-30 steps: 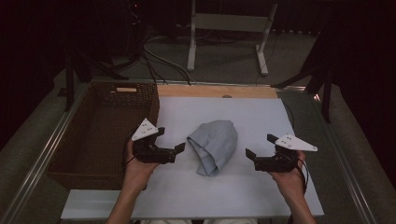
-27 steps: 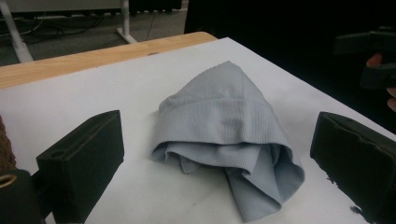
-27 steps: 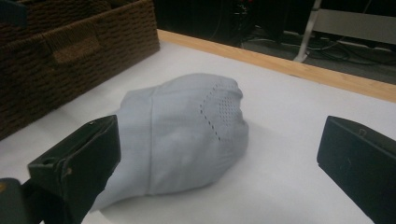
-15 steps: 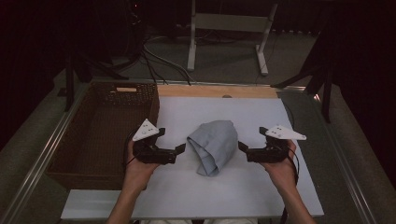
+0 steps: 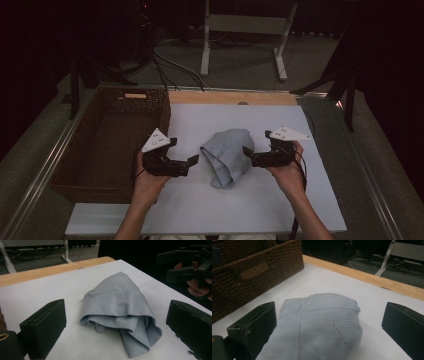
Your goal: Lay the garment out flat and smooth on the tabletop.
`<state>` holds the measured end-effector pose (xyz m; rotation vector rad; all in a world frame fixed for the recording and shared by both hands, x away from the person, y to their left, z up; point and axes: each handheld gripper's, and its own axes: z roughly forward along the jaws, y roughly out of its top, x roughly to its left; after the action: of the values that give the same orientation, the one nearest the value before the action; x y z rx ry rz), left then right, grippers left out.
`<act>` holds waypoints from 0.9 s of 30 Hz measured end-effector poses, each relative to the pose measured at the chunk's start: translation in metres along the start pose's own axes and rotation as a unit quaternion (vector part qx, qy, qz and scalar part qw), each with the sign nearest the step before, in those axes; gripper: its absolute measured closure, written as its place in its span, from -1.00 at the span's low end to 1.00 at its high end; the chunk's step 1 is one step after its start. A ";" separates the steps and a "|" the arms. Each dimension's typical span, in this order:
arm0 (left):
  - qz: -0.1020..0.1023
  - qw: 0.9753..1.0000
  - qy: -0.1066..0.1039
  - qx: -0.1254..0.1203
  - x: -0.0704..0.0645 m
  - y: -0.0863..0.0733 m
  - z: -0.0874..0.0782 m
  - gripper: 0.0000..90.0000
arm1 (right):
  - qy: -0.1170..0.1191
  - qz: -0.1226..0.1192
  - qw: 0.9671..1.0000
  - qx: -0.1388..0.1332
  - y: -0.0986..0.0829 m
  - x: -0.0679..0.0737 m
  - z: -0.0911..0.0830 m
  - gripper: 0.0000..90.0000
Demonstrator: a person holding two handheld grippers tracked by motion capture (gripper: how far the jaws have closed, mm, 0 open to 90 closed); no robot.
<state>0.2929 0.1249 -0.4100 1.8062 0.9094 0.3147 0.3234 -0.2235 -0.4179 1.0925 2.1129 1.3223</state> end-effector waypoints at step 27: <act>0.001 1.000 -0.002 0.002 -0.001 -0.001 0.000 -0.90 | 0.020 -0.004 0.999 0.049 0.013 0.014 0.048 -0.87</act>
<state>0.2923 0.1243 -0.4109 1.8107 0.9061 0.3110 0.3537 -0.1825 -0.4277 1.1054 2.2299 1.2579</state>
